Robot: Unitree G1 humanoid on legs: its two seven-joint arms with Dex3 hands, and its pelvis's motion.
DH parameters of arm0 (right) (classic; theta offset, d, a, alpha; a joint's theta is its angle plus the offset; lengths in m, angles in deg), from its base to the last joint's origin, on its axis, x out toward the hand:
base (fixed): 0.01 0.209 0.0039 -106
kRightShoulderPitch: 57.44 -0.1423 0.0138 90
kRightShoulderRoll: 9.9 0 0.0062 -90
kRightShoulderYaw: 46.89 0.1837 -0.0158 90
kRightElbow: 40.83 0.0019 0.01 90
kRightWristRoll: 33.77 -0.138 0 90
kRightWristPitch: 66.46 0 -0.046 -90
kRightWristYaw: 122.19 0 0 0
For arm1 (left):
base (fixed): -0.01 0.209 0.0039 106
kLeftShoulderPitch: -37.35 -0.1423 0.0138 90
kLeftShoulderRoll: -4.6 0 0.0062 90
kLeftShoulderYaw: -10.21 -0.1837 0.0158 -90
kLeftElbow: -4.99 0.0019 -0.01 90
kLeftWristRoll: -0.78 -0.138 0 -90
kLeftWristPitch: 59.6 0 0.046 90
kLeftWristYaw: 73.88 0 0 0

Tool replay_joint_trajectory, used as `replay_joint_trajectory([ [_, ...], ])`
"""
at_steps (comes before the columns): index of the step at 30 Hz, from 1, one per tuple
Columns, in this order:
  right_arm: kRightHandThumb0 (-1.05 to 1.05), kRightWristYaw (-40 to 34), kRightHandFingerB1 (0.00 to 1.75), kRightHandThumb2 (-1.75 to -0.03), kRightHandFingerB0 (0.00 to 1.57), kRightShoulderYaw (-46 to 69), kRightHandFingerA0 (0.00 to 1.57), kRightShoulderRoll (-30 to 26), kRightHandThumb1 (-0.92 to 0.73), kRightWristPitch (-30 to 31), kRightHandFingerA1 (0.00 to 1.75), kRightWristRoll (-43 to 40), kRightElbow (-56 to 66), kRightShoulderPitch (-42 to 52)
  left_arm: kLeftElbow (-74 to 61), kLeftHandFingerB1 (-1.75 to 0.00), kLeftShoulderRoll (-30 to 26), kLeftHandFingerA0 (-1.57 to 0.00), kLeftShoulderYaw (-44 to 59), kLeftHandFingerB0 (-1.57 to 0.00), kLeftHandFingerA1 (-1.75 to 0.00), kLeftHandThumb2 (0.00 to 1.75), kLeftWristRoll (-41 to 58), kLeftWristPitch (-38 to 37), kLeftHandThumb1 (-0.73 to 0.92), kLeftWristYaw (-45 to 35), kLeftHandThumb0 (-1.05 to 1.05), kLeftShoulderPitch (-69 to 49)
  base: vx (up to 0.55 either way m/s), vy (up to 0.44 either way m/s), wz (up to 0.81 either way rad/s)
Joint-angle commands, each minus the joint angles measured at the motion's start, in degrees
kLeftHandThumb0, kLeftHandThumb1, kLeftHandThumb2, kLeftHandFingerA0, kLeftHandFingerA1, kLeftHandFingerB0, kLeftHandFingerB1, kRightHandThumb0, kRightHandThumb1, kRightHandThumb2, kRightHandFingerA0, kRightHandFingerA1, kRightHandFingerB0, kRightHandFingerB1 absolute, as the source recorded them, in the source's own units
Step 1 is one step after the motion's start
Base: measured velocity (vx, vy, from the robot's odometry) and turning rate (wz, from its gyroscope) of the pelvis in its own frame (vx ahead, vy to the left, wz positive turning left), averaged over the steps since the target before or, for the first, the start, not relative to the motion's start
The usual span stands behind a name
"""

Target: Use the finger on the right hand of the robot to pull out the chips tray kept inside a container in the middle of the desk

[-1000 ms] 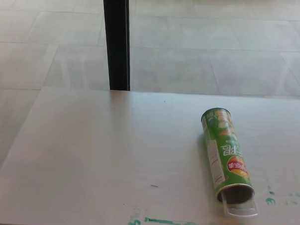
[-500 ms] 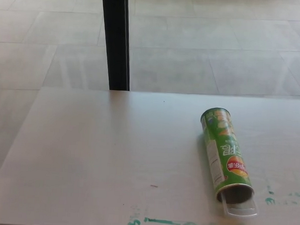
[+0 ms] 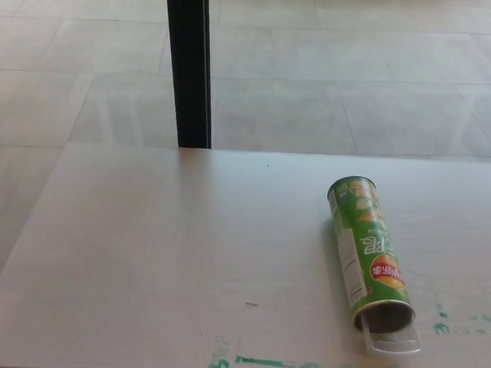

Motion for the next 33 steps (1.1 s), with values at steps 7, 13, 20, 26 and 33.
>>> replay_joint_trajectory([
  [7,-0.73,0.16,0.40,-0.63,0.46,-0.27,0.53,-1.58,-0.76,-0.90,0.63,-0.85,-0.49,-0.06,0.22,-0.44,-1.51,-0.36,-0.09,-0.36,-0.62,0.62,0.97,-1.46,0.71,-0.48,-0.70,-0.36,0.00,0.000,0.00],
  [13,-0.73,0.09,0.40,-0.63,0.46,-0.47,0.53,-1.44,-0.76,-0.99,0.63,-0.78,-0.58,-0.03,0.29,-0.44,-1.68,-0.36,-0.02,-0.36,-0.62,0.62,1.04,-1.45,0.71,-0.53,-0.70,-0.58,0.00,0.000,0.00],
  [20,-0.73,0.05,0.40,-0.63,0.46,-0.67,0.53,-1.28,-0.76,-1.12,0.63,-0.81,-0.73,0.14,0.34,-0.44,-1.96,-0.36,-0.17,-0.36,-0.62,0.62,1.30,-1.47,0.71,-0.59,-0.70,-0.86,0.00,0.000,0.00],
  [26,-0.73,0.01,0.40,-0.63,0.46,-0.62,0.53,-1.31,-0.76,-1.16,0.63,-0.90,-0.75,0.19,0.41,-0.44,-1.98,-0.36,-0.50,-0.36,-0.62,0.62,1.41,-1.42,0.71,-0.50,-0.70,-0.64,0.00,0.000,0.00],
  [33,-0.73,0.31,0.40,-0.63,0.46,-0.22,0.53,-1.56,-0.76,-1.60,0.63,-1.28,-1.01,1.66,0.73,-0.44,-1.86,-0.36,-1.28,-0.36,-0.62,0.62,1.23,-1.58,0.71,-0.49,-0.70,-0.95,0.00,0.000,0.00],
])
